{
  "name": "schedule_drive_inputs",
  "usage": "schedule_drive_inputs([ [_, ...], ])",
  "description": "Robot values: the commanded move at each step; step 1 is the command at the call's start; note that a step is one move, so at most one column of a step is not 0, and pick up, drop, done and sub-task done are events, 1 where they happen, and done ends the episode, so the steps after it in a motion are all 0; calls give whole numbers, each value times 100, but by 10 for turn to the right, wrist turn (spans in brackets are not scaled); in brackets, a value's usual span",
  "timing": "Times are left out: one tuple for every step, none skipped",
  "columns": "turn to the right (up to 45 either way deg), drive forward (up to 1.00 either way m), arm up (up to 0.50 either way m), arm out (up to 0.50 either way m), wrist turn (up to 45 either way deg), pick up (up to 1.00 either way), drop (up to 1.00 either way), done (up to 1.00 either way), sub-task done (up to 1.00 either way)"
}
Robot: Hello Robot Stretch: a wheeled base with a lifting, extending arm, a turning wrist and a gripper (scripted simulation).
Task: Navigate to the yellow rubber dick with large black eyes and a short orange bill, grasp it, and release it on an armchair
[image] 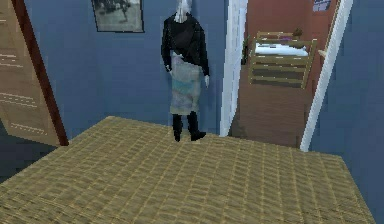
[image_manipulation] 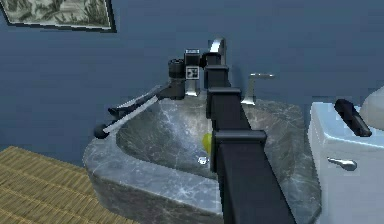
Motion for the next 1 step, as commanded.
schedule_drive_inputs([
  [0, 0, 0, 0, 450, 0, 0, 0, 0],
])
